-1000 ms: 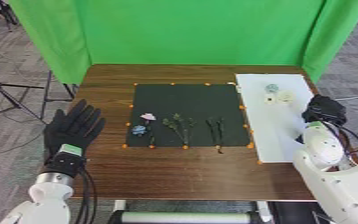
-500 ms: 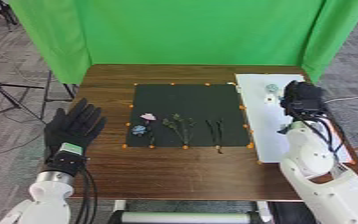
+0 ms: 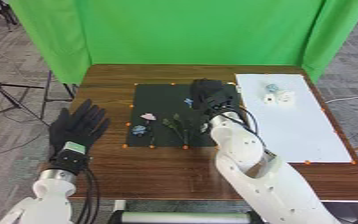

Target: Arrange flowers

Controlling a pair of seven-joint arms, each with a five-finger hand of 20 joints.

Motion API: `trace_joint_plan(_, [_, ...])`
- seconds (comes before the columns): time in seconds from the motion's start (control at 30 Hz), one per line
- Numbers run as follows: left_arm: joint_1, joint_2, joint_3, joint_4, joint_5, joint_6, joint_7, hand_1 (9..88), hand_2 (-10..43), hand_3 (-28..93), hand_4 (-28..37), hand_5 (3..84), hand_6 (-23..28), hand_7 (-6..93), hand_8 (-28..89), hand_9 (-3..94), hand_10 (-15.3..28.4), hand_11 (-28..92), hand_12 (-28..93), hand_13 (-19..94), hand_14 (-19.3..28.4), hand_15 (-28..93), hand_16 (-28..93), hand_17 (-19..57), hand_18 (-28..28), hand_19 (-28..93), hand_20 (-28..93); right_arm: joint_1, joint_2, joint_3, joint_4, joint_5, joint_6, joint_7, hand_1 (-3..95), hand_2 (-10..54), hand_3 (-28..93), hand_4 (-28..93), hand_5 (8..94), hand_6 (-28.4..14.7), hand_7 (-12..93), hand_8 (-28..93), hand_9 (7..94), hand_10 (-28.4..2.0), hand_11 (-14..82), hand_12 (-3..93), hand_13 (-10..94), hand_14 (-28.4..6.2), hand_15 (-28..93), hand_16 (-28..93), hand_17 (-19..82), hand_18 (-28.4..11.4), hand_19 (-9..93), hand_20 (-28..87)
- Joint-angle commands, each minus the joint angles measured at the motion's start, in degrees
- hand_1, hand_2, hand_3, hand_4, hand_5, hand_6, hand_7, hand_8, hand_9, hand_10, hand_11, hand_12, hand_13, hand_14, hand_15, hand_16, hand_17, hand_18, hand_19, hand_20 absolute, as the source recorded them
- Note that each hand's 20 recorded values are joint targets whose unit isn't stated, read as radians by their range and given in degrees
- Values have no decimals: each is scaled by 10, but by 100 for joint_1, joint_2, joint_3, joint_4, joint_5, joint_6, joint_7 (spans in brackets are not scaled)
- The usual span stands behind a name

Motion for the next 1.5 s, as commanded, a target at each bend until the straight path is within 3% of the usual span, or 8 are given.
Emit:
trace_joint_plan(0.03, [-203,30,134,54,47,-62,-114,260,189,716,-283,443,62,197,-113,423,141,242,115,294,153,462,-77,-40,152,421,125,245,-398,-497,210,-190,-144,-298,634,-95,720,-283,769,5,363,69,876,-83,125,458,711,-57,406,439,333,-221,813,348])
trace_joint_plan(0.33, [-313,20,241,93,56,-128,-95,261,187,719,-283,444,60,198,-113,423,141,242,115,295,153,462,-76,-41,152,421,126,650,-582,-809,974,-592,303,4,633,-95,721,-283,765,4,366,67,869,-82,128,461,703,-57,413,442,330,-222,819,356])
trace_joint_plan(0.53, [-184,38,183,31,13,-68,11,261,187,720,-283,444,60,198,-113,423,142,241,115,295,153,462,-76,-40,152,421,126,527,-573,-754,889,-647,-6,-120,627,-95,726,-283,758,0,366,63,856,-81,136,469,690,-60,426,447,327,-224,824,365])
trace_joint_plan(0.9, [-260,3,210,64,-5,-65,-40,264,185,721,-283,444,60,199,-112,424,139,242,116,296,155,465,-76,-40,152,421,126,396,-635,-605,682,-534,-584,-232,597,-95,721,-283,731,-10,348,27,815,-91,139,454,642,-73,449,425,303,-225,811,367])
trace_joint_plan(1.03, [-264,-58,171,66,39,-54,-173,265,185,721,-283,445,61,200,-112,424,140,245,117,296,154,466,-77,-40,152,421,126,337,-651,-550,683,-479,-748,-182,593,-95,720,-283,722,-9,342,20,807,-89,134,443,634,-77,453,419,297,-228,805,367])
trace_joint_plan(1.1, [-261,18,190,62,-11,-26,-116,266,185,721,-283,445,61,201,-112,424,141,246,117,296,154,466,-76,-40,152,422,126,300,-651,-533,645,-471,-765,-188,588,-95,719,-283,711,-10,336,16,802,-90,135,444,630,-77,455,417,295,-229,803,367])
trace_joint_plan(1.2, [-269,18,176,61,-30,2,-135,266,185,720,-283,445,62,202,-112,425,141,247,117,297,155,468,-76,-40,152,422,126,246,-653,-479,572,-525,-916,-264,569,-95,716,-283,703,-13,328,11,792,-92,137,441,618,-84,468,405,290,-230,798,367])
trace_joint_plan(1.5, [-334,-62,187,101,46,4,-305,269,181,723,-283,443,60,206,-115,425,140,247,117,296,154,468,-76,-40,153,423,126,155,-585,-464,433,-411,-1118,-166,512,-95,748,-283,684,-11,269,-35,748,-105,194,397,593,-113,524,332,274,-234,786,375])
